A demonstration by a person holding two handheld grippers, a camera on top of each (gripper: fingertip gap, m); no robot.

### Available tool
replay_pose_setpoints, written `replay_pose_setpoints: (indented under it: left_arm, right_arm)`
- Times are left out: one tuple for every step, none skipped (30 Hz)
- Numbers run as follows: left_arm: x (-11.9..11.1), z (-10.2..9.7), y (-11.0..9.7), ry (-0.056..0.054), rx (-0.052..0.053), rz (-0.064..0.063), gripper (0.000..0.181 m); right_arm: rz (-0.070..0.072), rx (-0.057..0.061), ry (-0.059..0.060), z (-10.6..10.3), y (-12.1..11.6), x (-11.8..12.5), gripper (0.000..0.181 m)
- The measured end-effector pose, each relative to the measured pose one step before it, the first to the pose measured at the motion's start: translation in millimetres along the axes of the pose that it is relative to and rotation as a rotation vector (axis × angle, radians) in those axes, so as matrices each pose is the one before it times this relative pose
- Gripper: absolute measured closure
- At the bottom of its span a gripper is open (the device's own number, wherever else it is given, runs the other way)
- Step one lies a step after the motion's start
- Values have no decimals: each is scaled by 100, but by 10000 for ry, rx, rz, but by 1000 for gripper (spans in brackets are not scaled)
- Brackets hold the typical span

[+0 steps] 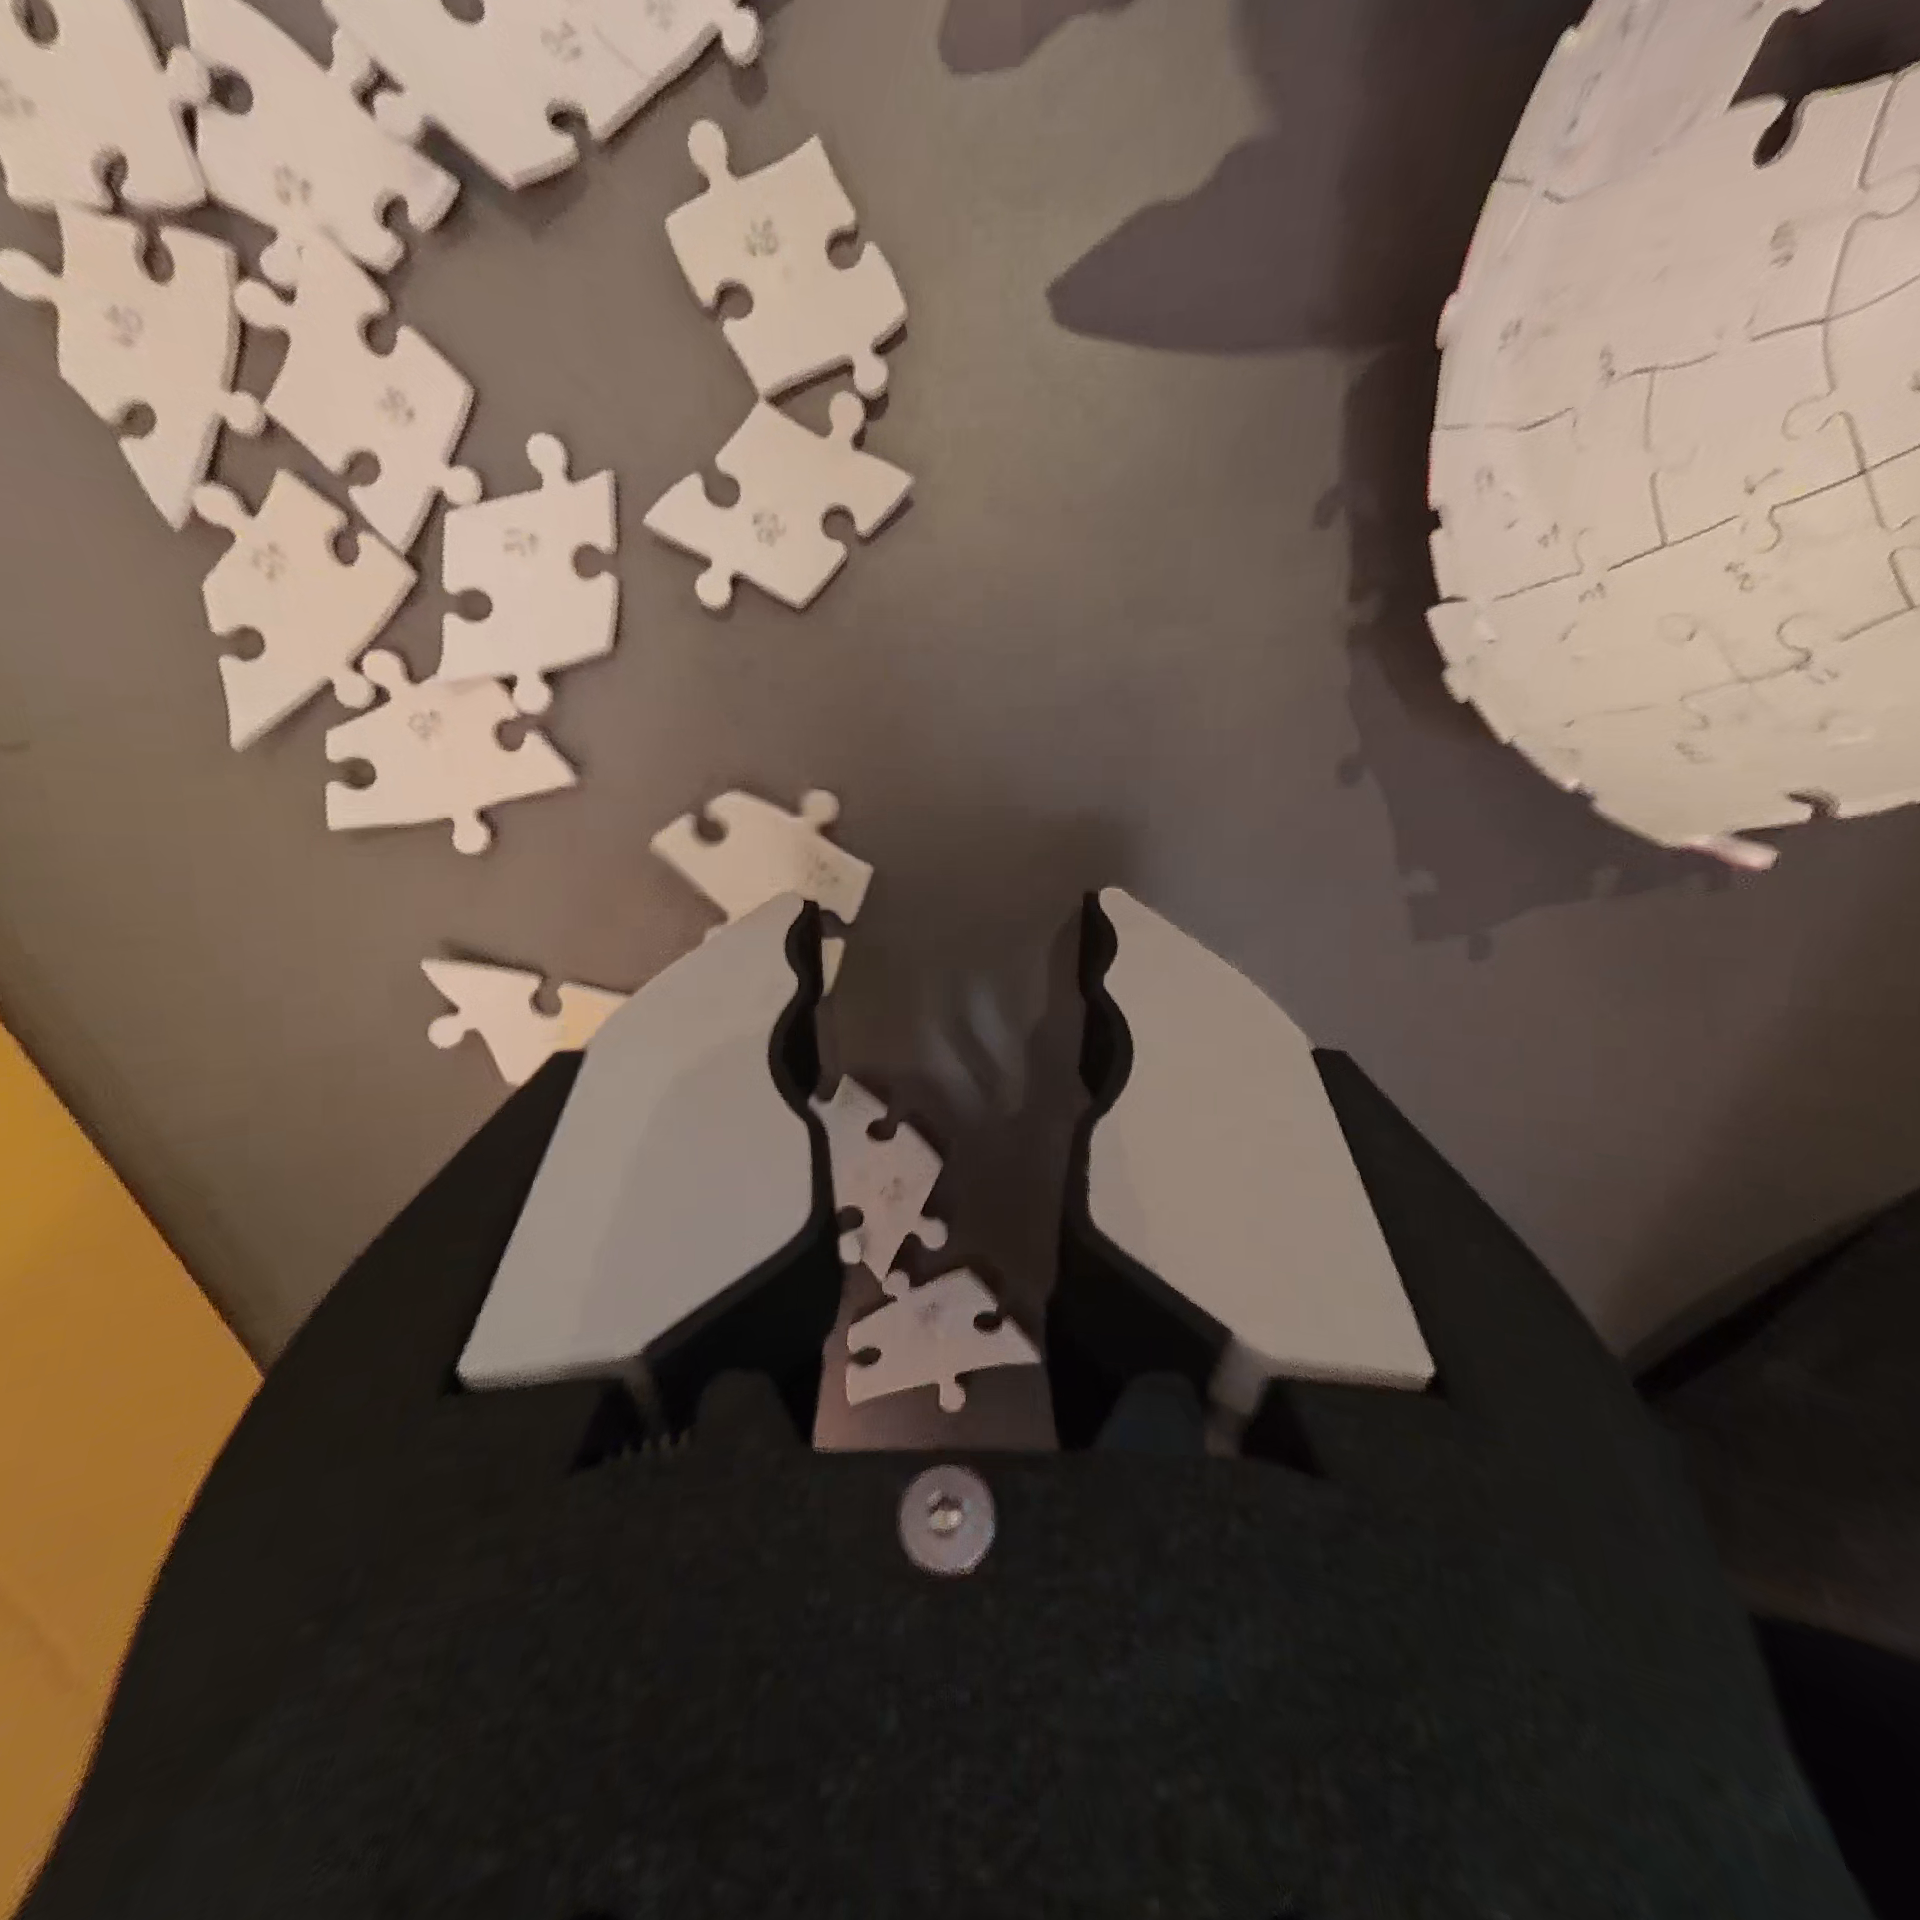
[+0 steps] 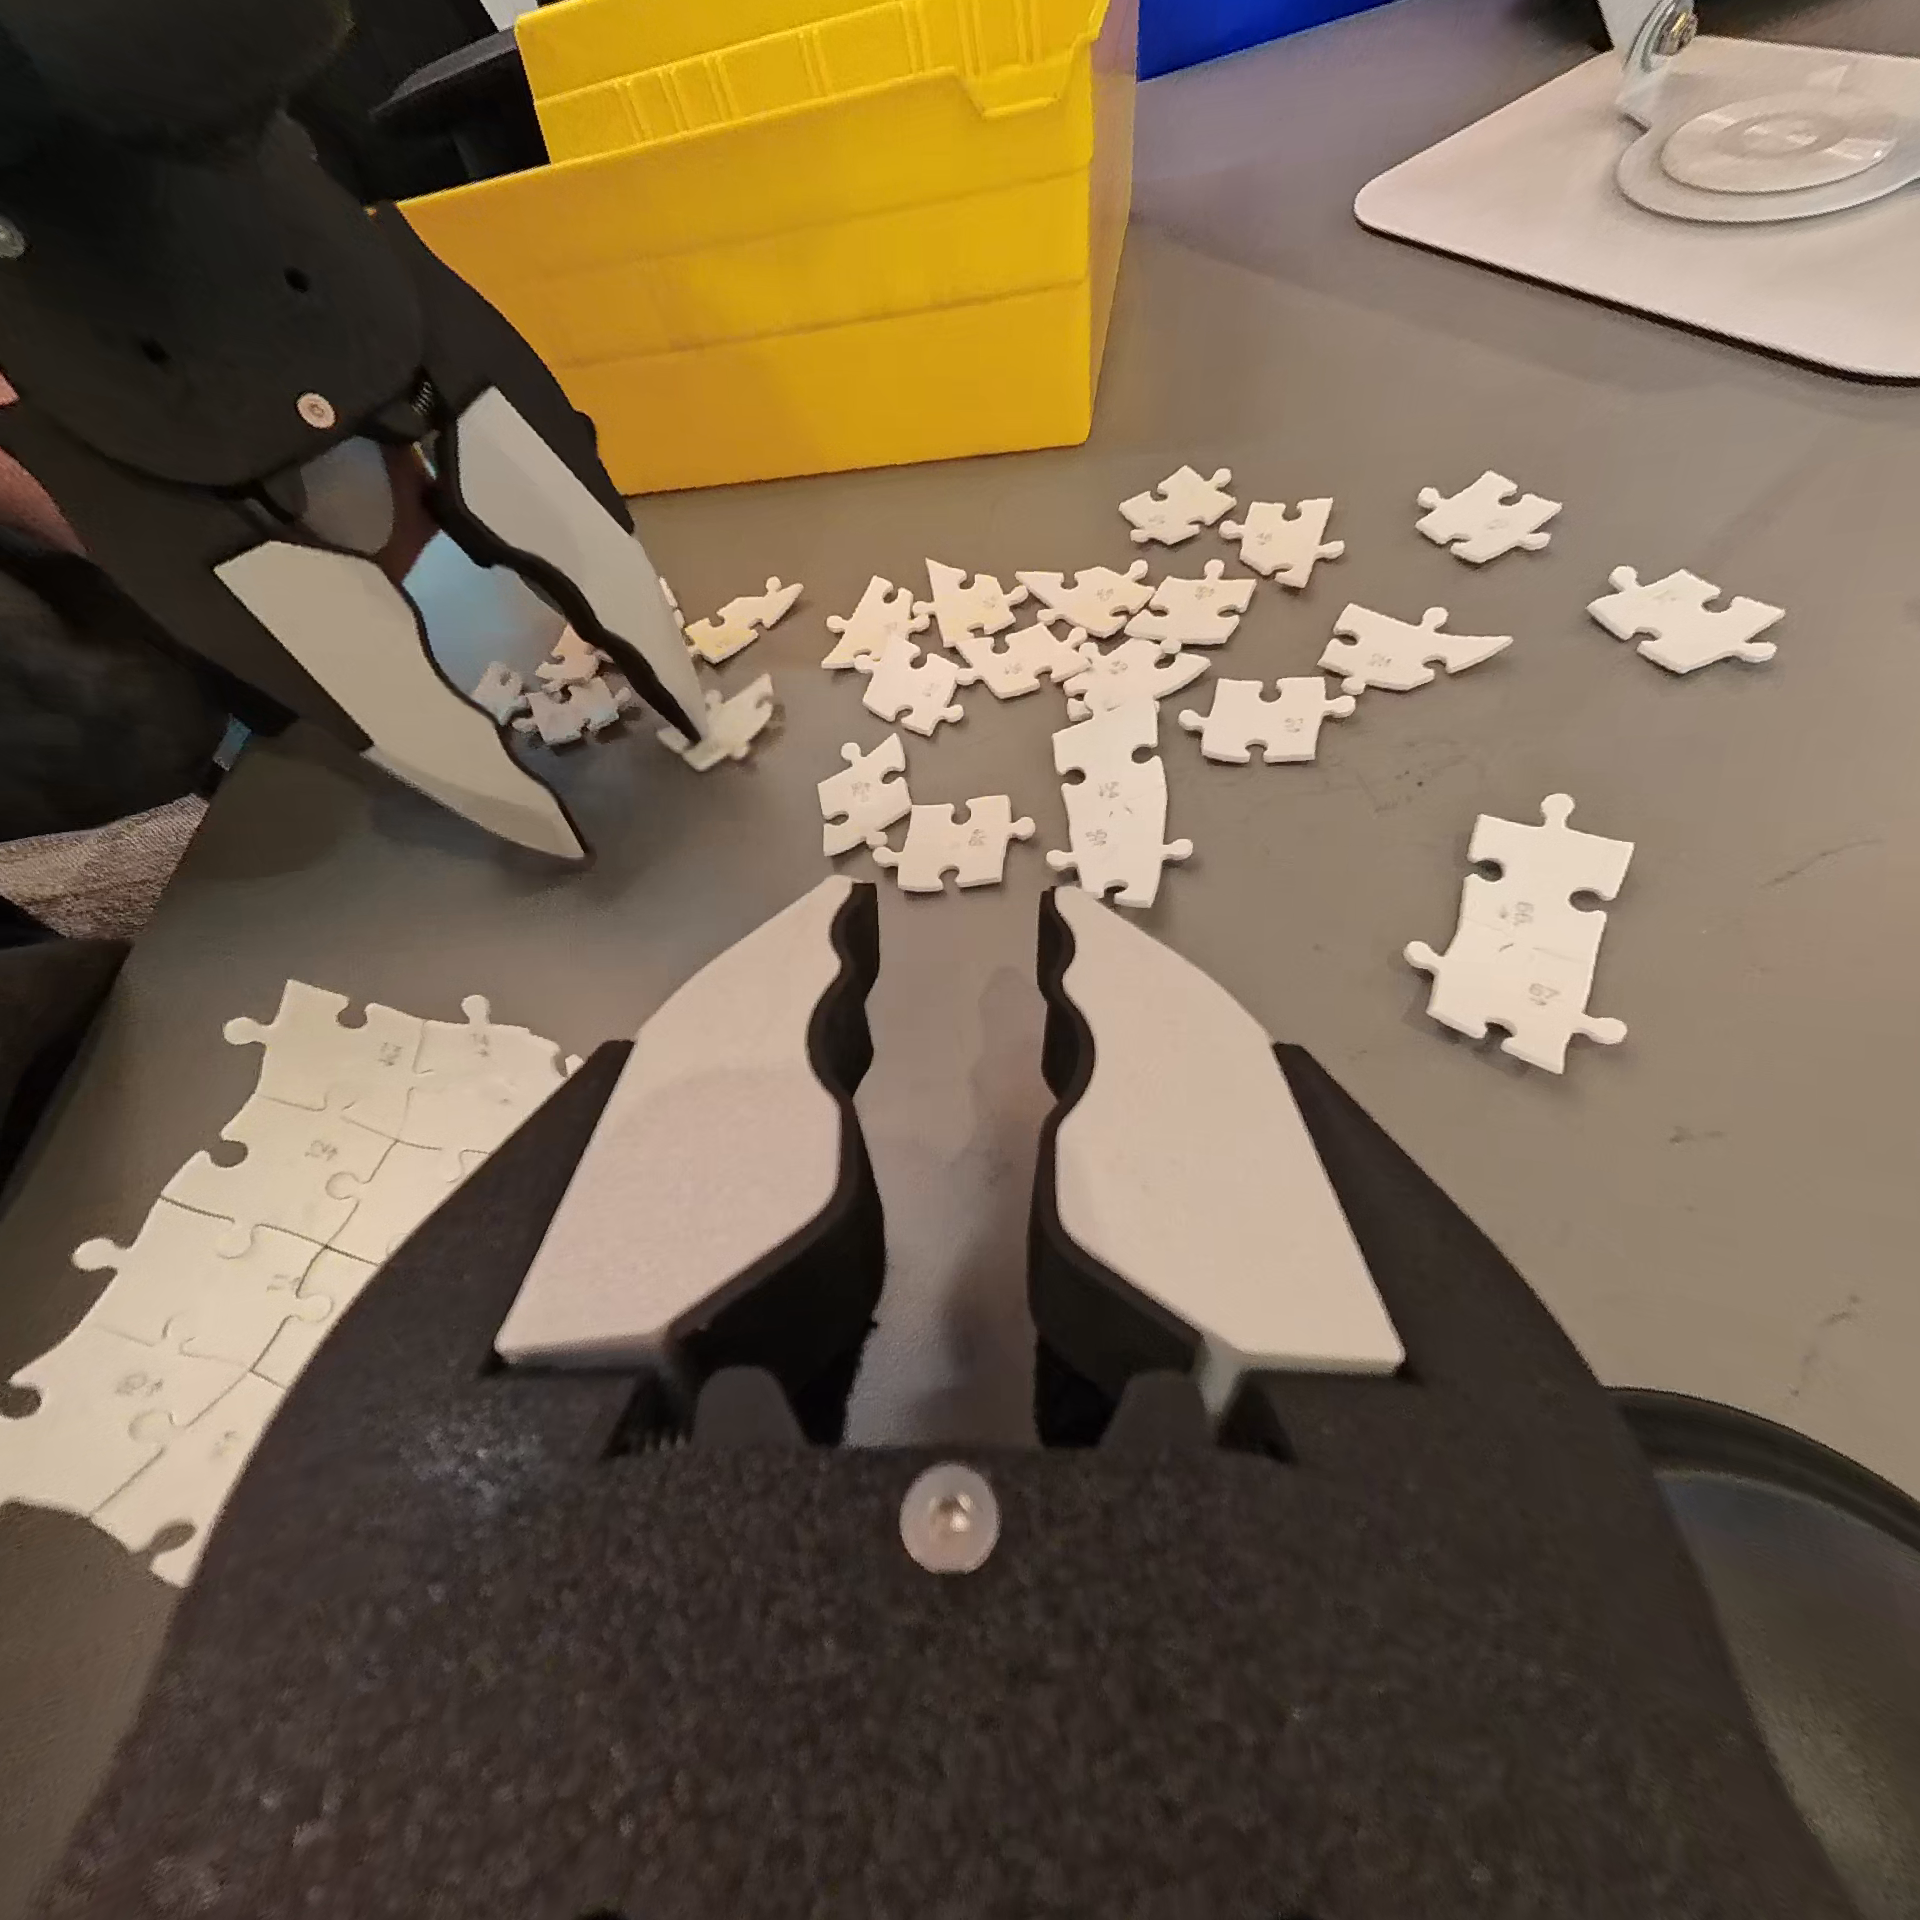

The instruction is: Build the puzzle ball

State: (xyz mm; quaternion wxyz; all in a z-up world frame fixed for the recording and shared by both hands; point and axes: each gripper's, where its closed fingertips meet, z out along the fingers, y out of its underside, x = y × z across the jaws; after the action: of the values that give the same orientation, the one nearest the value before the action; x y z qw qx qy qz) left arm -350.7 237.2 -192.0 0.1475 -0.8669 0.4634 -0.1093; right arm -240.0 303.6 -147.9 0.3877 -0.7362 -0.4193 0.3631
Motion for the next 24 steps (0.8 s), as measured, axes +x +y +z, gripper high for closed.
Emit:
replay_pose_setpoints:
  left_arm:
    - [-77, -153, 335, 47, -61, -77, 134]
    - [-59, -130, 303, 27, -35, -42, 134]
    - [-74, -85, 216, -3, 6, -27, 134]
    - [-59, -63, 170, -22, 16, -31, 135]
    - [-14, -63, 138, -4, 5, -35, 135]
    - [37, -32, 88, 0, -3, -17, 134]
    - [24, -11, 58, -29, -18, 0, 134]
    - [70, -9, 2, -10, -14, 1, 134]
    - [191, -21, -98, 71, 51, -4, 134]
    - [174, 10, -123, 76, 59, -18, 135]
    - [24, 56, -32, -13, -3, -26, 135]
    - [-62, 36, 9, -46, -10, -17, 135]
    - [9, -8, -7, 5, 4, -22, 135]
    - [-27, -29, -14, -4, 9, -44, 135]
    - [0, -18, 57, 1, -22, -43, 135]
    - [58, -20, 69, 13, -33, -14, 135]
    - [89, -6, 31, 7, -1, -5, 135]
    - [164, 16, 41, 41, 4, -8, 134]
    - [119, 11, 14, 12, 29, 9, 134]
    - [24, 11, 4, -36, 32, -7, 134]
    - [46, 6, -3, 0, 10, -24, 134]
    - [108, -5, -2, 33, -2, -2, 134]
    - [67, 19, -25, -8, 11, 8, 134]
    - [18, 42, -81, -37, 31, -13, 134]
  right_arm:
    - [1, -5, -3, -3, 6, -4, 152]
    - [-7, -2, 2, 5, 3, -5, 152]
    - [-6, 0, 4, -3, 4, 1, 152]
    - [-2, -4, 1, 5, 2, -1, 152]
    - [3, -7, 1, 11, 10, 6, 152]
    - [6, -6, -2, -2, 5, 2, 152]
    - [4, -3, 1, 9, -2, 4, 152]
    - [0, -2, 4, -1, 2, 6, 152]
    - [2, -6, 0, 9, 13, -3, 152]
    - [-1, -7, 3, 3, 6, 1, 152]
    - [-5, -2, 4, 7, 0, 6, 152]
    - [-5, -2, 2, -4, 6, -3, 152]
    - [-3, 0, 4, -2, 3, -1, 152]
    - [-3, 0, 3, 0, 0, 5, 152]
    - [-4, 2, 0, -1, 1, -7, 152]
    - [-1, 0, 0, 0, 0, 0, 152]
    - [4, -6, -4, 7, 1, -3, 152]
    - [1, -4, -1, -3, 5, -2, 152]
    - [-4, -1, 0, 5, 2, -10, 152]
    - [-2, -2, 1, -1, 2, 2, 152]
    - [2, -1, -2, 4, 10, -2, 152]
    - [1, -1, -2, 0, 1, -4, 152]
    - [-3, 1, 2, -7, -6, -7, 152]
    - [-5, -2, 0, -4, 7, -5, 152]
